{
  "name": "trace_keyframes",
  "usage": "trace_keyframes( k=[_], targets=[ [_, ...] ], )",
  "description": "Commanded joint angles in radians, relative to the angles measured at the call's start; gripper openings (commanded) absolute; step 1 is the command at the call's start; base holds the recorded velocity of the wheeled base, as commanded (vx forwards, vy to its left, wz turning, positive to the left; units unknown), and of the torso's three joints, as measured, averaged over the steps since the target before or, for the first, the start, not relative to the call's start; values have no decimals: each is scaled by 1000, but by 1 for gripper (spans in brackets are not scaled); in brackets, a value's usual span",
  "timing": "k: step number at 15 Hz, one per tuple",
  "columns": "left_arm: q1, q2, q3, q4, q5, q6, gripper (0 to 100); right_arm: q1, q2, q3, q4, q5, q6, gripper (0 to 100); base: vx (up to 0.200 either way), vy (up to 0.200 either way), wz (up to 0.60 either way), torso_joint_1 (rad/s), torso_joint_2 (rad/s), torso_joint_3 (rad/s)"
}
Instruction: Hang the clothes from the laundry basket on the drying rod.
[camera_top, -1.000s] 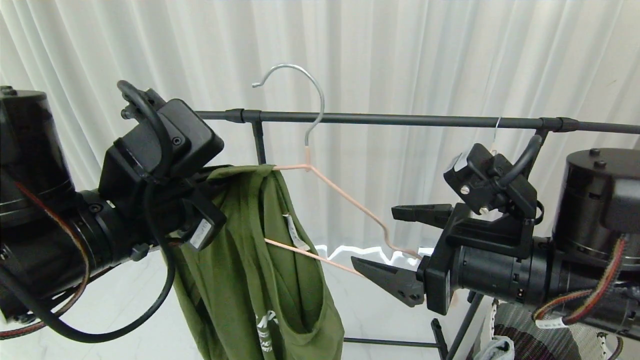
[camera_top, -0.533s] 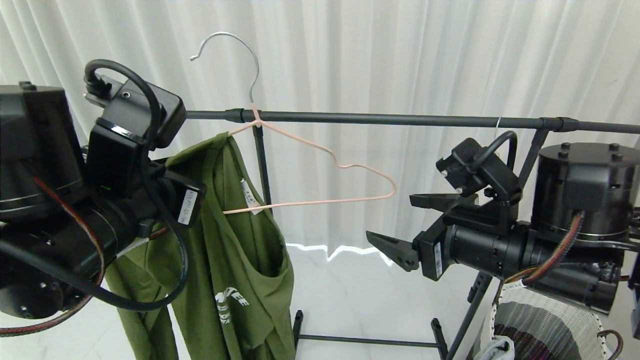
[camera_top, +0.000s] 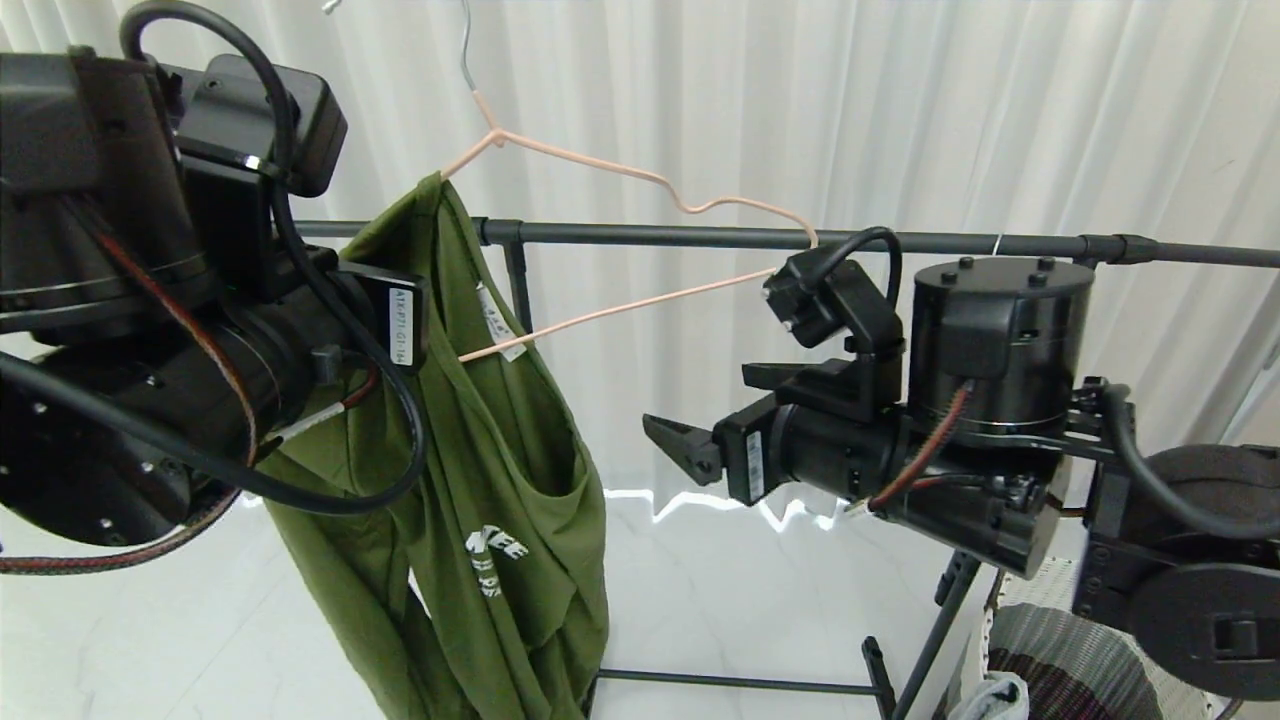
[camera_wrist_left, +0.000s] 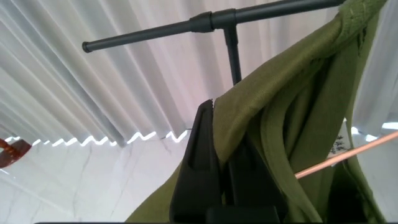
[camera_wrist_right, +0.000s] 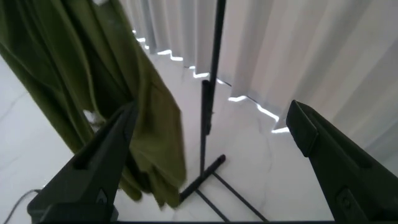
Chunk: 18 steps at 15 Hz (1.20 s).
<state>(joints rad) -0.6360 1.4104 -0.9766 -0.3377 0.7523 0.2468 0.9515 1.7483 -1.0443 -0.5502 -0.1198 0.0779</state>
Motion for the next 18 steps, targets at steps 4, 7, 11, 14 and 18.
trace_keyframes(
  k=[4, 7, 11, 14, 18],
  targets=[
    [-5, 28, -11, 0, 1, -1, 0, 58, 186, -146, -10, -8, 37, 100, 0, 0, 0, 0, 0, 0],
    [-13, 16, -10, 0, 13, -1, 0, 64, 235, -160, -10, -8, 46, 100, 0, 0, 0, 0, 0, 0],
    [-50, -2, -2, -1, 13, 3, 0, 61, 257, -165, -11, -11, 46, 100, 0, 0, 0, 0, 0, 0],
    [-54, -5, -7, -1, 13, 5, 0, 58, 263, -165, -11, -47, 42, 100, 0, 0, 0, 0, 0, 0],
    [-51, -11, -7, -1, 13, 6, 0, 52, 258, -158, -11, -72, 40, 0, 0, 0, 0, 0, 0, 0]
  ],
)
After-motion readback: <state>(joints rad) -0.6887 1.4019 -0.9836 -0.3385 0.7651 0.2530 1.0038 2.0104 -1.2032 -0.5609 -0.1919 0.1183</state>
